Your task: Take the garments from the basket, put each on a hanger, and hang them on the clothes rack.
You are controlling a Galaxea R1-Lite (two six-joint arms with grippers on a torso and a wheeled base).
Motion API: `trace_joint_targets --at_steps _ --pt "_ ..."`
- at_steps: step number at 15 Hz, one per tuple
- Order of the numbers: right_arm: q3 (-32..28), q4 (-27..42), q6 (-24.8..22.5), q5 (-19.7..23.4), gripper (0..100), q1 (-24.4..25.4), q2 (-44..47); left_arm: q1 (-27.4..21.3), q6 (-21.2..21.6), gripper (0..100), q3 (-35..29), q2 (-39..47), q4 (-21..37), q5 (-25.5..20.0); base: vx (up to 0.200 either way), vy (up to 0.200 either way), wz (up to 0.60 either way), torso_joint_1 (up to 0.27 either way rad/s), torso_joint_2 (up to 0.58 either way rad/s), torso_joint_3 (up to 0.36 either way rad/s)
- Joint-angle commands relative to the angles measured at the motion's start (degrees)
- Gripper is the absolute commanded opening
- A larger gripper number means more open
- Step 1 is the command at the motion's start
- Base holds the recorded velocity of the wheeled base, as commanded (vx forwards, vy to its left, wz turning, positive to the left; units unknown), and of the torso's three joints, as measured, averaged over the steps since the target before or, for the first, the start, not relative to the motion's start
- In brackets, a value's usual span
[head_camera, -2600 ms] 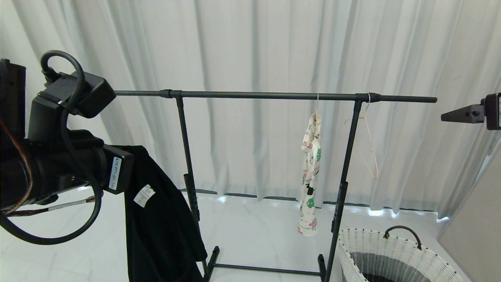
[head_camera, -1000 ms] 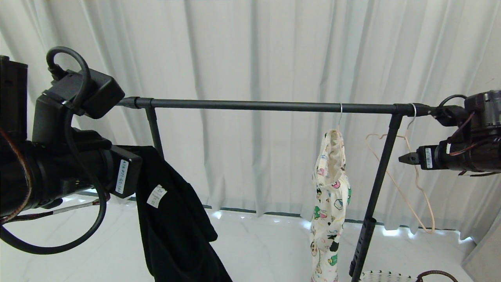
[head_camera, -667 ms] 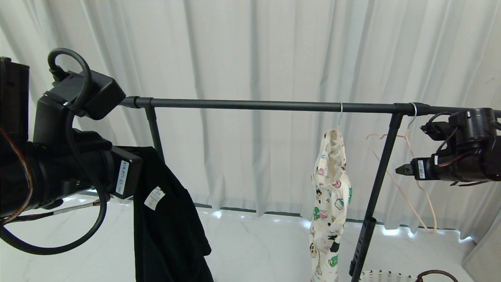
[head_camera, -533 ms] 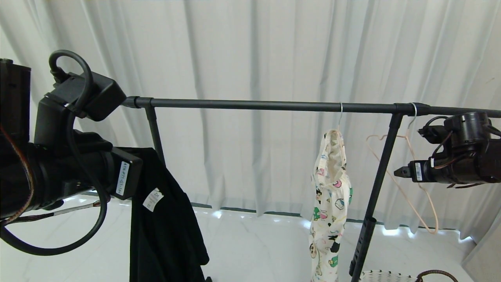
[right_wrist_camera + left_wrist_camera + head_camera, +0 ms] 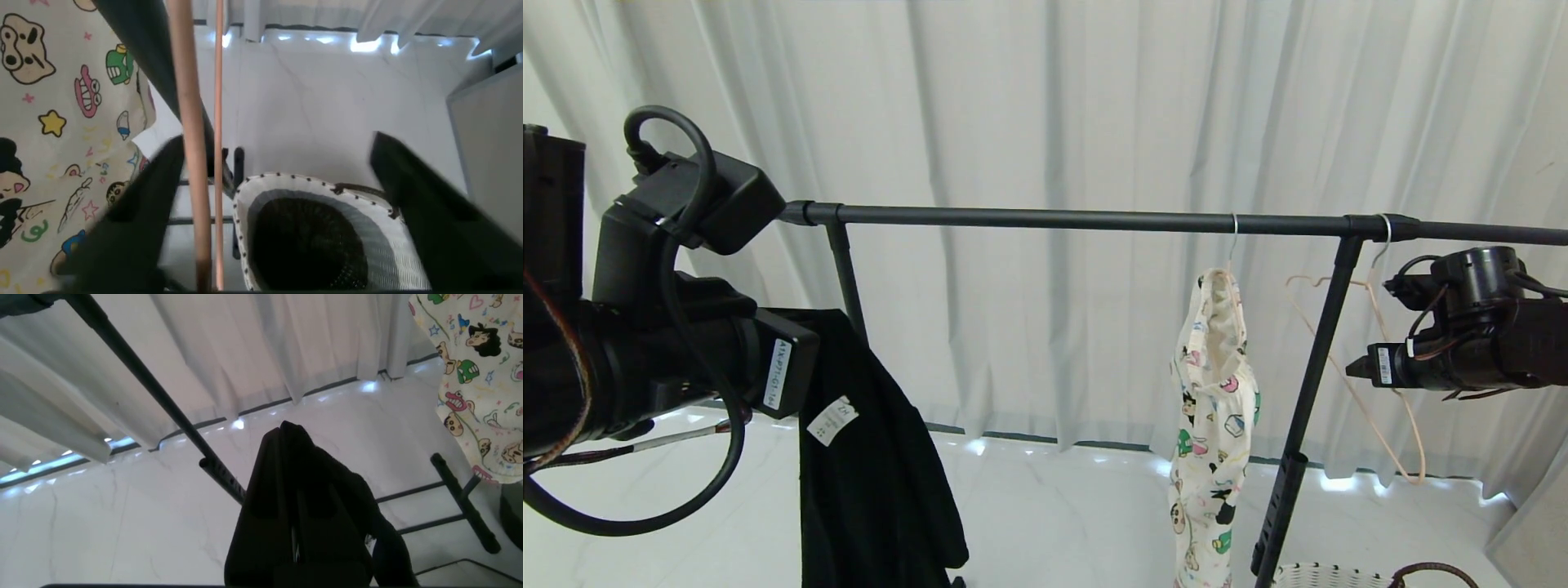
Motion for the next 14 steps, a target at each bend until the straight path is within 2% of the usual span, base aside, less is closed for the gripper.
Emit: trace_joint_targets --at_steps 1,8,14 --pt "0.0 0.0 0.0 0.0 0 0.2 -0.1 0.0 0.0 0 0.0 0.1 0.0 0.0 0.000 0.000 0.00 0.000 0.00 0.000" --pt "0.3 0.0 0.3 0.0 0 0.2 -2.4 0.0 0.0 0 0.1 0.0 0.0 0.0 0.000 0.000 0.00 0.000 0.00 0.000" --pt "2.8 0.0 2.1 0.0 0 0.2 -10.8 0.0 0.0 0 -0.1 -0.3 -0.1 0.0 0.000 0.000 0.00 0.000 0.00 0.000"
